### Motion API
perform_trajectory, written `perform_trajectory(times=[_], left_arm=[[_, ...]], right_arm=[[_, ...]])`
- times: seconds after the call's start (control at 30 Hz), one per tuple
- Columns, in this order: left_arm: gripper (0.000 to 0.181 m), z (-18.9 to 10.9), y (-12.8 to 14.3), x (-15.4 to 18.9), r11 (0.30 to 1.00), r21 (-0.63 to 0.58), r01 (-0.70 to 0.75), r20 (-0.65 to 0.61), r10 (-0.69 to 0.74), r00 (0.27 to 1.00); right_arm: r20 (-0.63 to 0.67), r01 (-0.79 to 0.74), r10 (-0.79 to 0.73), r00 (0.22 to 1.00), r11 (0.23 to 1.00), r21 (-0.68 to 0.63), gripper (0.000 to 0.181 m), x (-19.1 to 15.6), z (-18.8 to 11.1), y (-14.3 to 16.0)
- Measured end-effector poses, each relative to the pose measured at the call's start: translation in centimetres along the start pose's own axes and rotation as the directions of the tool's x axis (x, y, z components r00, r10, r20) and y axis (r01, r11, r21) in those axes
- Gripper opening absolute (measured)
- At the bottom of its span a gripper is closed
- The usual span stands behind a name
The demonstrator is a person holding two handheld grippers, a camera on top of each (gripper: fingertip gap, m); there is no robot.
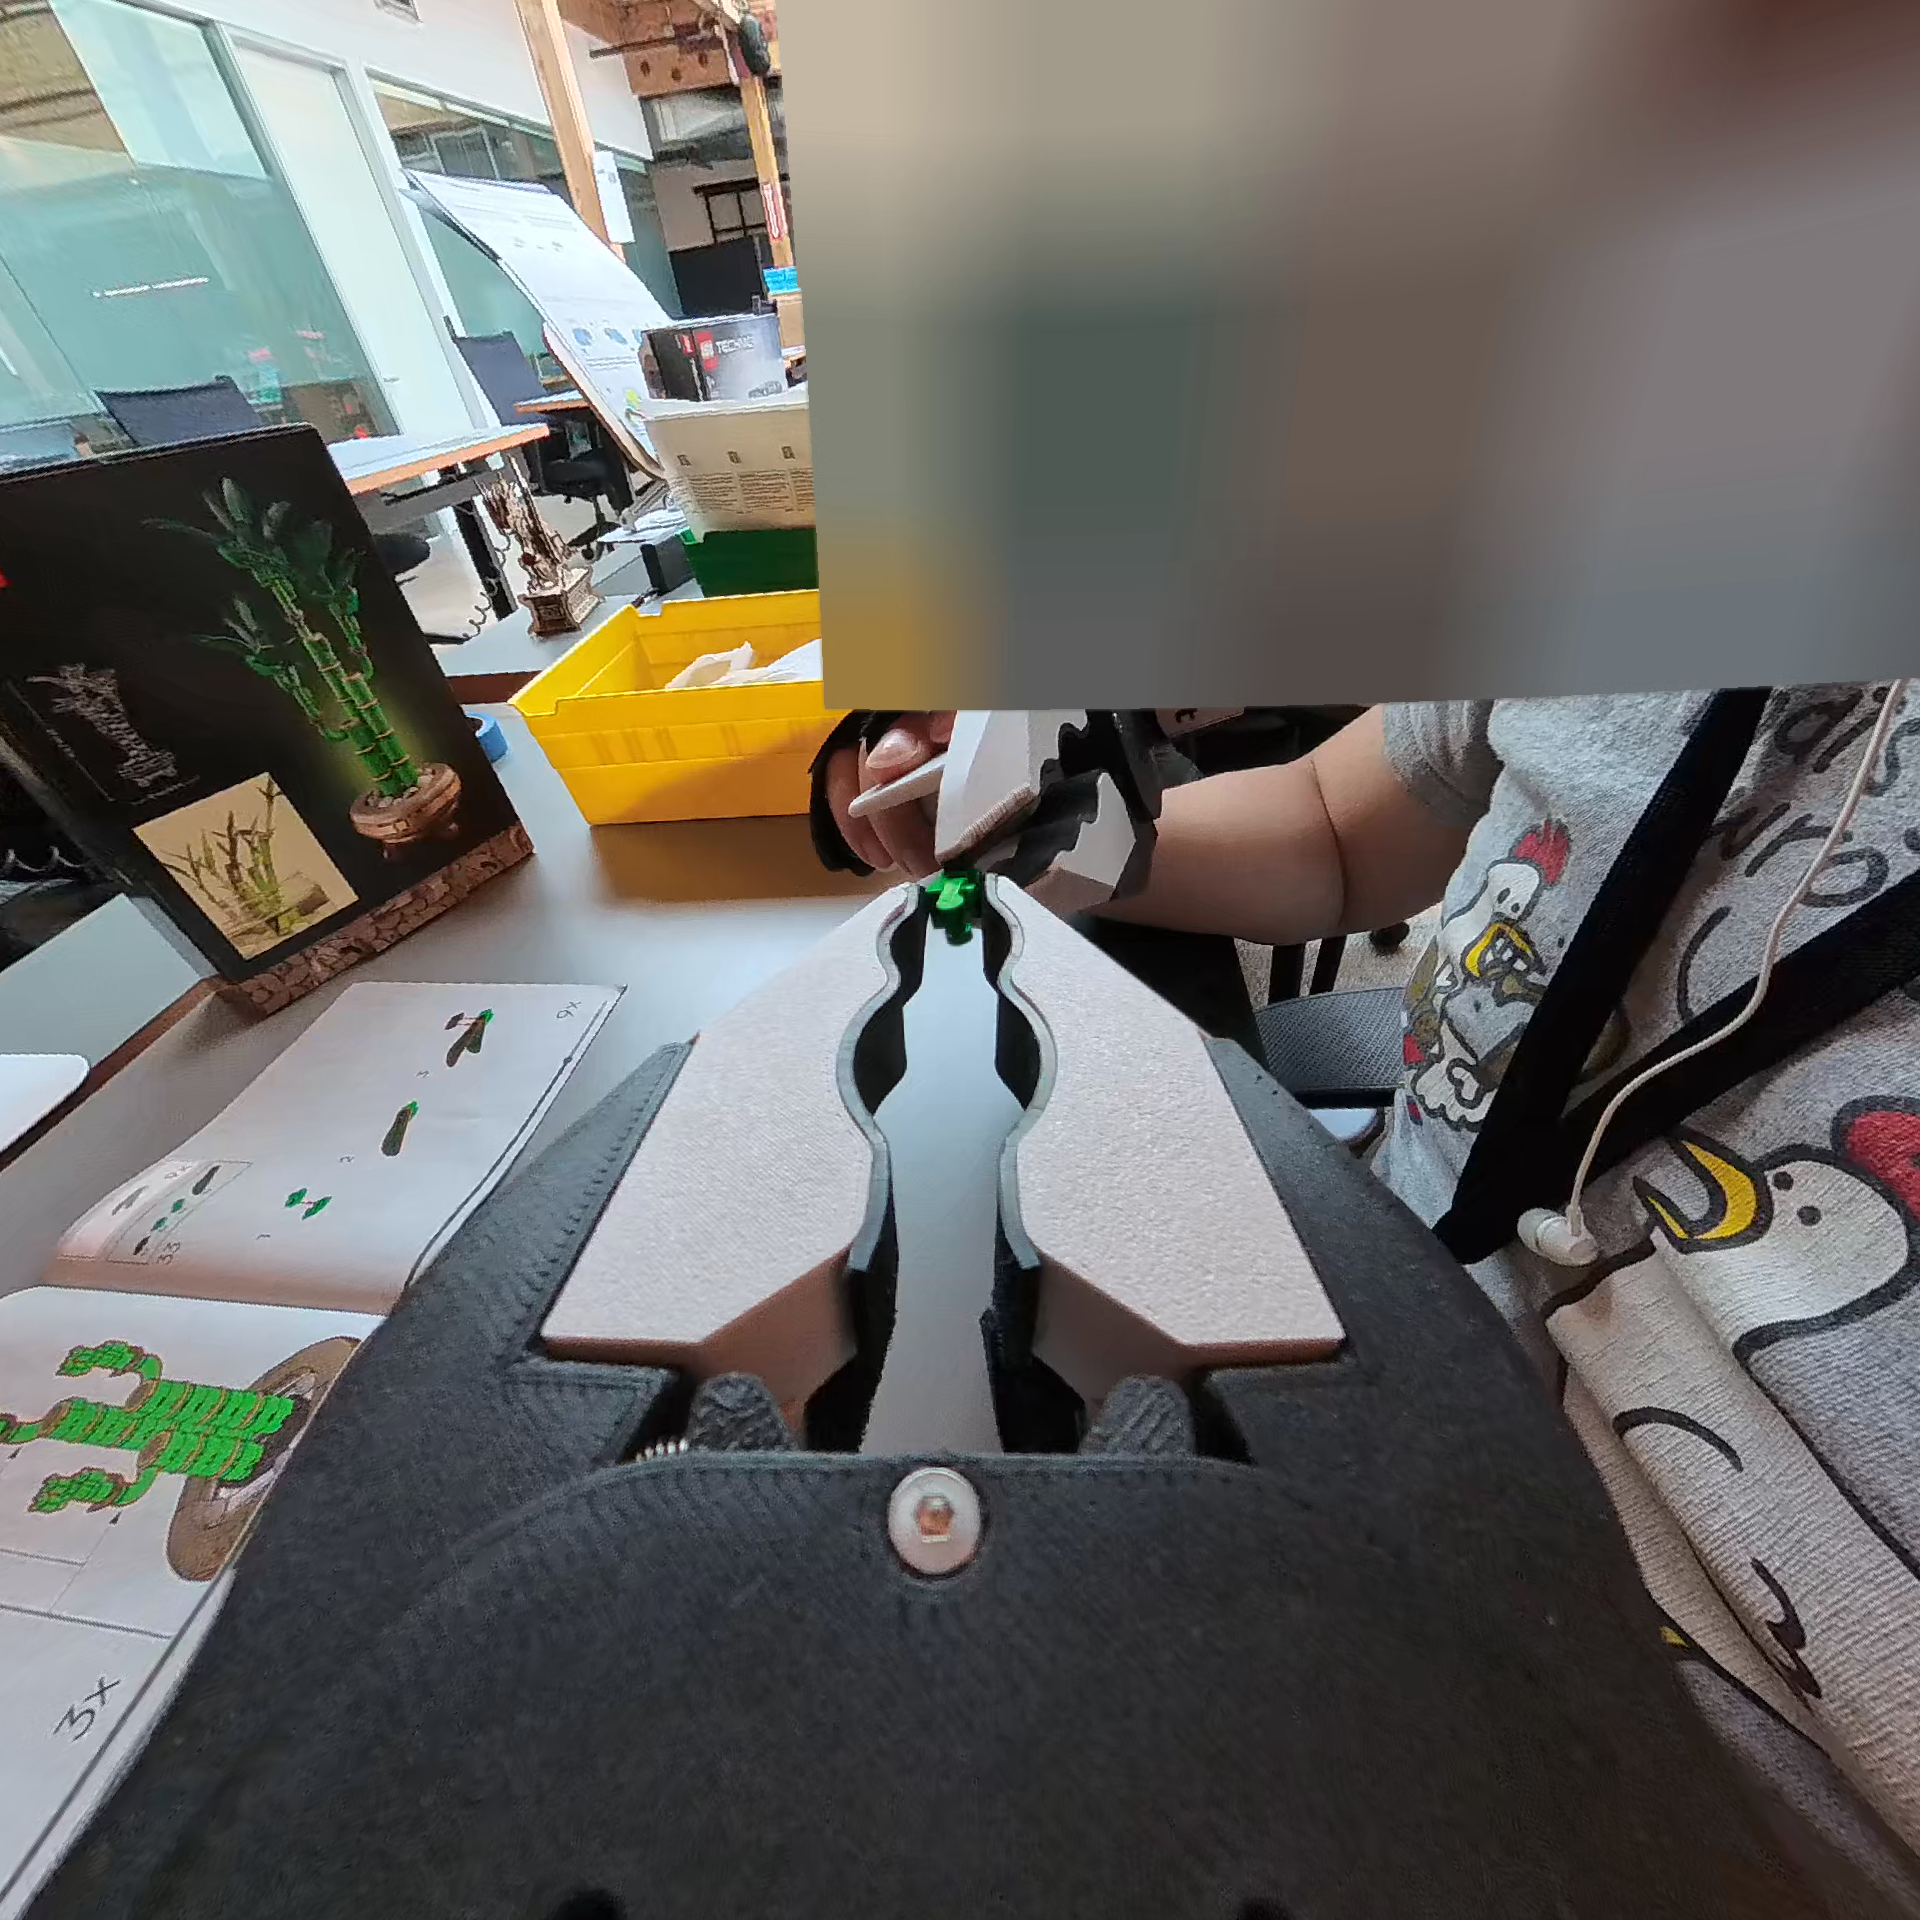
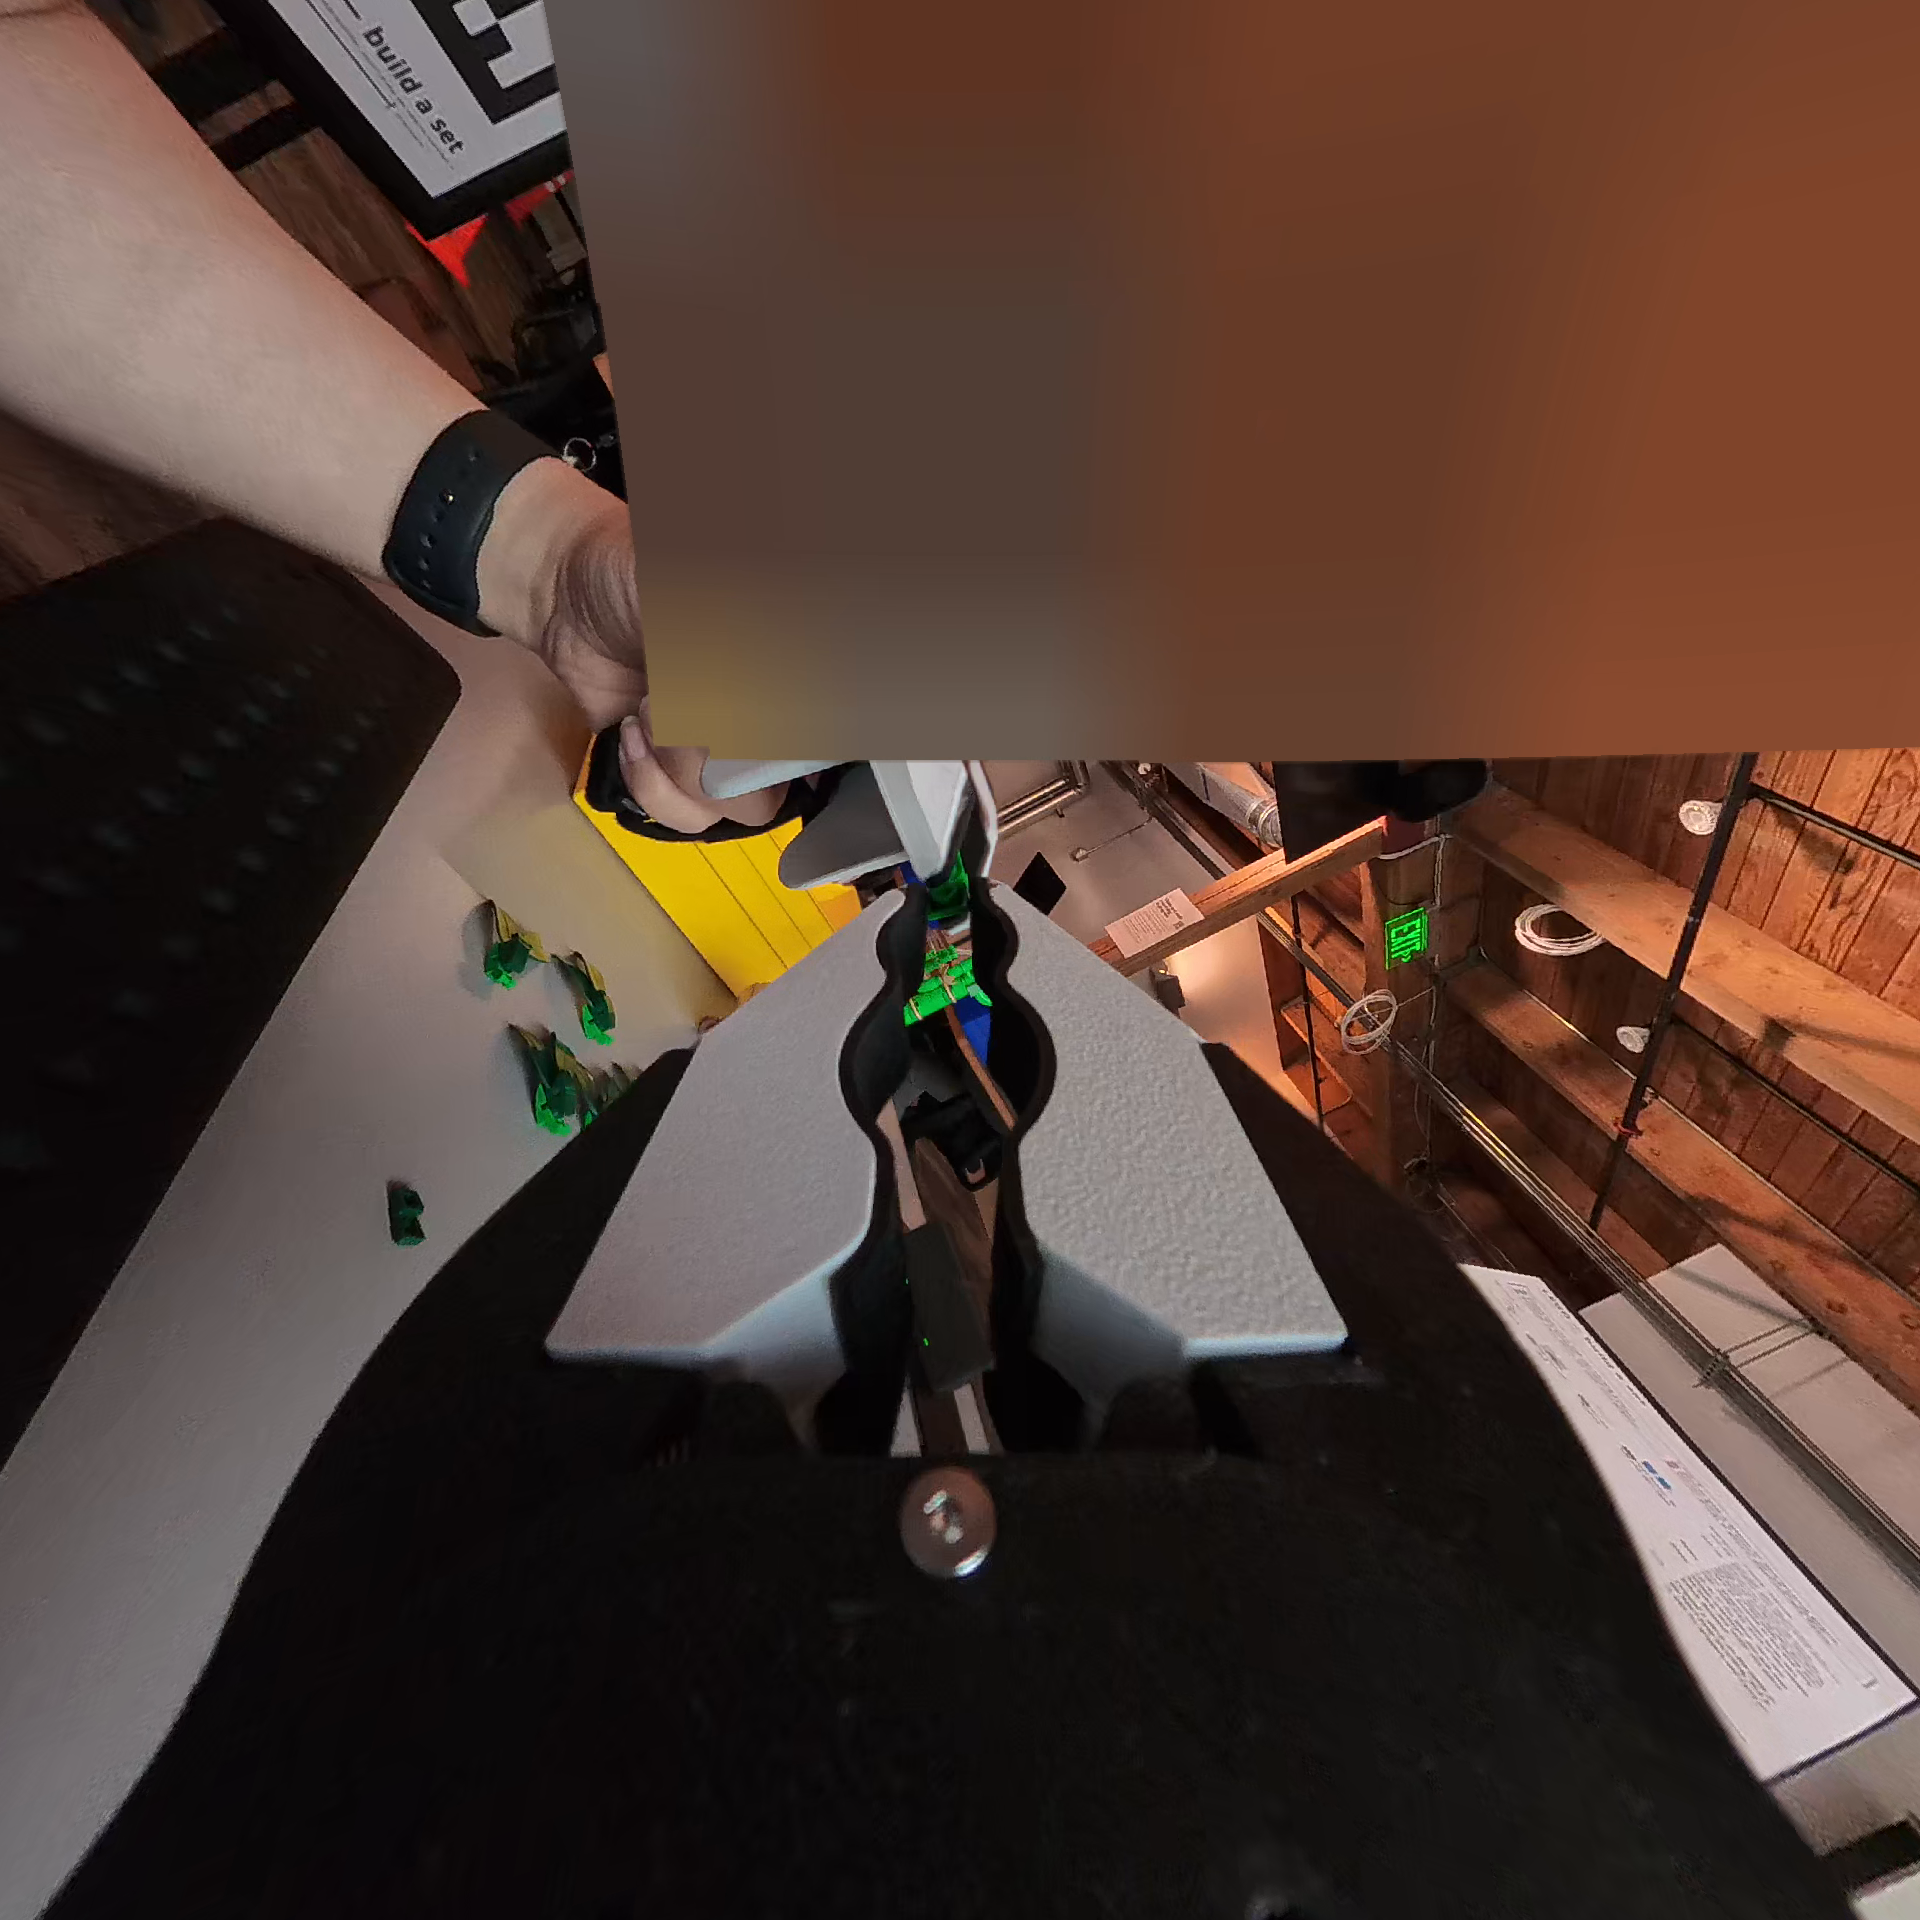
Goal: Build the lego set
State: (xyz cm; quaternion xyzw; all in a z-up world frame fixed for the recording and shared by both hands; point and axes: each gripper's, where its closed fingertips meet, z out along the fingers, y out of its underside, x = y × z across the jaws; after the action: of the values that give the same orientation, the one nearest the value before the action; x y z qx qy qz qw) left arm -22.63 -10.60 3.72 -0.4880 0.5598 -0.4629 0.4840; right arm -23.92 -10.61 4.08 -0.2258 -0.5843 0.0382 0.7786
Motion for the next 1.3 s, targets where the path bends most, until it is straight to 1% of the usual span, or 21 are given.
perform_trajectory(times=[0.1, 0.23, 0.3, 0.5, 0.77, 0.83, 1.0, 1.13, 1.2, 1.3], left_arm=[[0.008, -0.14, 0.1, -0.01, 1.0, 0.01, 0.004, -0.007, -0.004, 1.0], [0.007, -0.19, 0.38, -0.25, 0.999, 0.003, -0.052, 0.032, 0.052, 0.998], [0.008, -0.17, 0.39, -0.17, 0.998, 0.003, -0.061, 0.033, 0.061, 0.998], [0.007, -0.14, 0.3, 0.02, 0.999, 0.01, -0.032, 0.007, 0.032, 0.999], [0.009, -0.16, -0.19, 0.39, 0.997, 0.06, 0.045, -0.049, -0.042, 0.998], [0.005, -0.27, -0.45, 0.33, 0.995, 0.08, 0.064, -0.056, -0.059, 0.997], [0.005, -0.37, -0.35, 0.39, 0.998, 0.059, 0.025, -0.043, -0.022, 0.999], [0.009, -0.43, -0.39, 0.52, 0.999, 0.044, 0.027, -0.053, -0.024, 0.998], [0.015, -0.47, -0.25, 0.57, 0.999, 0.039, 0.013, -0.054, -0.011, 0.998], [0.012, -0.41, 0.01, 0.52, 0.999, 0.035, 0.019, -0.054, -0.017, 0.998]], right_arm=[[0.0, -0.009, 0.009, 1.0, 1.0, 0.0, 0.006, 0.08, -0.02, 0.04], [0.003, 0.009, -0.009, 1.0, 1.0, -0.022, 0.006, -0.08, 0.08, 0.38], [0.01, -0.001, 0.001, 1.0, 1.0, -0.013, 0.006, -0.12, 0.05, 0.28], [0.012, -0.002, 0.002, 1.0, 1.0, -0.007, 0.006, -0.12, 0.03, 0.1], [0.024, -0.007, 0.007, 1.0, 1.0, 0.009, 0.006, -0.29, 0.0, -0.23], [0.02, 0.006, -0.006, 1.0, 1.0, 0.006, 0.006, -0.35, 0.06, -0.26], [0.019, 0.018, -0.018, 1.0, 1.0, 0.006, 0.006, -0.47, 0.12, -0.33], [0.015, 0.032, -0.032, 0.999, 0.999, 0.01, 0.006, -0.51, 0.14, -0.55], [0.006, 0.034, -0.034, 0.999, 0.999, 0.002, 0.006, -0.37, 0.16, -0.43], [0.005, 0.013, -0.014, 1.0, 1.0, 0.005, 0.006, -0.18, 0.1, -0.36]])
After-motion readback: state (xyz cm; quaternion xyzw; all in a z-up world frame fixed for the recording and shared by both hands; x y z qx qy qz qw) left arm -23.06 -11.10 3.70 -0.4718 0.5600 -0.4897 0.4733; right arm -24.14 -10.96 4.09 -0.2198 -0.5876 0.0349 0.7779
